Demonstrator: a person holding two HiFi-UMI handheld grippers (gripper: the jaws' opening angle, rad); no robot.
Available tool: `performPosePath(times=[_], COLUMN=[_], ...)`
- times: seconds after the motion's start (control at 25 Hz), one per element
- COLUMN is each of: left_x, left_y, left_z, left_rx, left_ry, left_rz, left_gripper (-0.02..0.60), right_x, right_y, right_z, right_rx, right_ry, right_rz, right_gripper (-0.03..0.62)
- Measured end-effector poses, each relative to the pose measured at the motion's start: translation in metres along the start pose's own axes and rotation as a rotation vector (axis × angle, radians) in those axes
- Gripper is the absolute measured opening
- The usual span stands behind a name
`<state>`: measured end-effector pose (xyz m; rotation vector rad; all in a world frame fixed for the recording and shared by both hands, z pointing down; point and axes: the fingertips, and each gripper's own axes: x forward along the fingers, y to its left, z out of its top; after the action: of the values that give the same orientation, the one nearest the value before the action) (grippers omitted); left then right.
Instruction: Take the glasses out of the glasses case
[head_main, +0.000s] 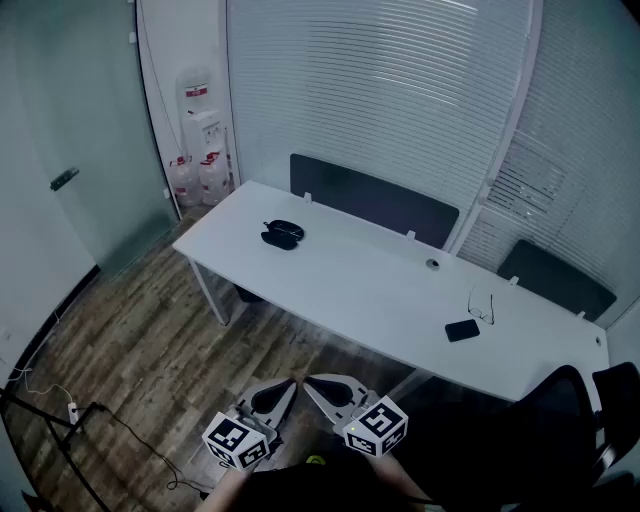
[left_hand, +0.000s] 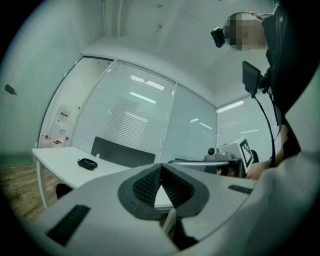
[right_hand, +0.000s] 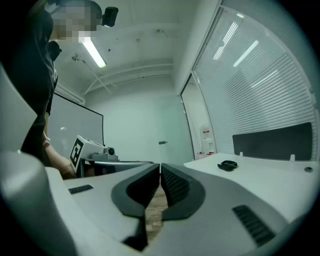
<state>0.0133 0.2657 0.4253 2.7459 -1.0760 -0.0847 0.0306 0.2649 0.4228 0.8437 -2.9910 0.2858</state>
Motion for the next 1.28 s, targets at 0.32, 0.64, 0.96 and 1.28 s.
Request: performPosePath(times=[0.32, 0.64, 0.96, 1.28], left_x=[0.005, 0.011, 0.018, 0.028], left_y=[-0.001, -0.006, -0.007, -0.015], left_z=[0.005, 0.0, 0.0, -0.002], left_rx=[-0.033, -0.038, -0.038, -0.019], left_ry=[-0.02, -0.01, -0.009, -0.003], left_rz=[0.001, 0.004, 0.02, 0.009], left_gripper=[0.009, 0.009, 0.009, 0.009], right_x=[0.0, -0.001, -0.01, -0.015], right_y=[-0.01, -0.01, -0.019, -0.027], right_z=[-0.001, -0.007, -0.005, -0.01], right_rx=[-0.004, -0.043, -0.056, -0.043], right_ry=[0.018, 0.052, 0.048, 0.065], right_rz=[-0.016, -0.01, -0.016, 0.004], right_gripper=[0.023, 0.023, 0.016, 0.015])
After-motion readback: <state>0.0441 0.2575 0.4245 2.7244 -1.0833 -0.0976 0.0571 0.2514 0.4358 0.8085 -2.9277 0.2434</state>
